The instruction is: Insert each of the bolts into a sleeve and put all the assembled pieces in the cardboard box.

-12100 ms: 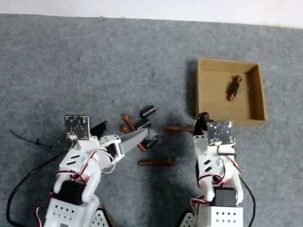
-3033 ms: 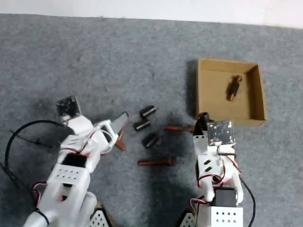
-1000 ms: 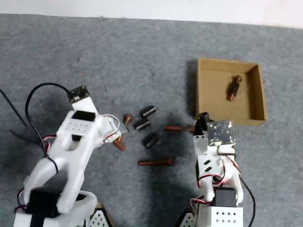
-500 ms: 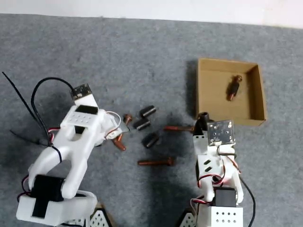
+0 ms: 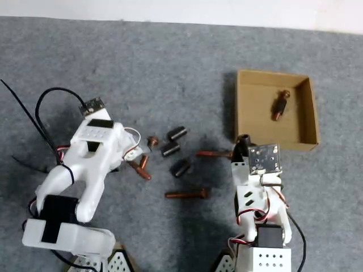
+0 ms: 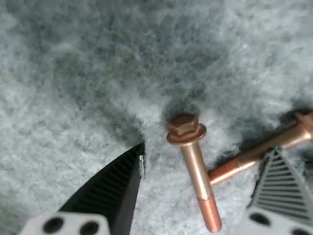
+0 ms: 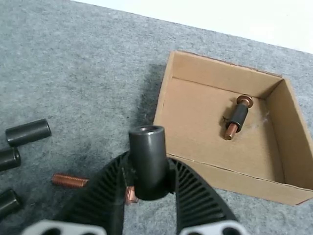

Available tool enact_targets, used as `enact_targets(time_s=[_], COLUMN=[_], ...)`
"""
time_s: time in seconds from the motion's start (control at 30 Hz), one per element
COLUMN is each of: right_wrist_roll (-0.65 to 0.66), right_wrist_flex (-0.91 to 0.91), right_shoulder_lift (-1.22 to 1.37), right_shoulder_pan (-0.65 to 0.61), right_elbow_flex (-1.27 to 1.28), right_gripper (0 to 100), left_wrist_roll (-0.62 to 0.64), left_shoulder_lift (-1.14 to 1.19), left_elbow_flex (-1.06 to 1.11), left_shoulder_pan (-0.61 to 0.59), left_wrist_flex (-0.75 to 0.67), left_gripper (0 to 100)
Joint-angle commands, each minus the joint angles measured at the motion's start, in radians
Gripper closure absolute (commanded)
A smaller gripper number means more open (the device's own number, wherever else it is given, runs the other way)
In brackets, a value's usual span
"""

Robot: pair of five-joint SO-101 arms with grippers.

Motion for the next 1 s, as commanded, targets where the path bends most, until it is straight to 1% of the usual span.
enact_targets(time_s=[0.0, 0.5, 0.6, 0.87, 0.9, 0.97], right_wrist_roll=[-0.002, -0.002, -0.002, -0.002, -0.002, -0.002], right_wrist_flex=[-0.013, -0.013, -0.013, -0.013, -0.013, -0.013], right_shoulder_lift=[-0.01, -0.01, -0.01, -0.01, -0.01, -0.01], right_shoulder_pan=[0.007, 0.007, 0.007, 0.007, 0.007, 0.007], right_elbow_flex=[0.136, 0.136, 0.136, 0.136, 0.136, 0.136], right_gripper=[98.8, 98.8, 98.8, 98.8, 98.8, 98.8], left_wrist_roll=[0.008, 0.009, 0.009, 0.009, 0.009, 0.009], left_shoulder_lift=[0.018, 0.021, 0.016, 0.022, 0.022, 0.022], left_elbow_flex=[-0.044, -0.045, -0.047, -0.062, -0.062, -0.062], left_shoulder_pan=[-0.005, -0.005, -0.005, -0.004, -0.004, -0.002], left_wrist_flex=[-0.005, -0.003, 0.034, 0.066, 0.064, 0.063], left_gripper=[66, 66, 66, 66, 67, 73])
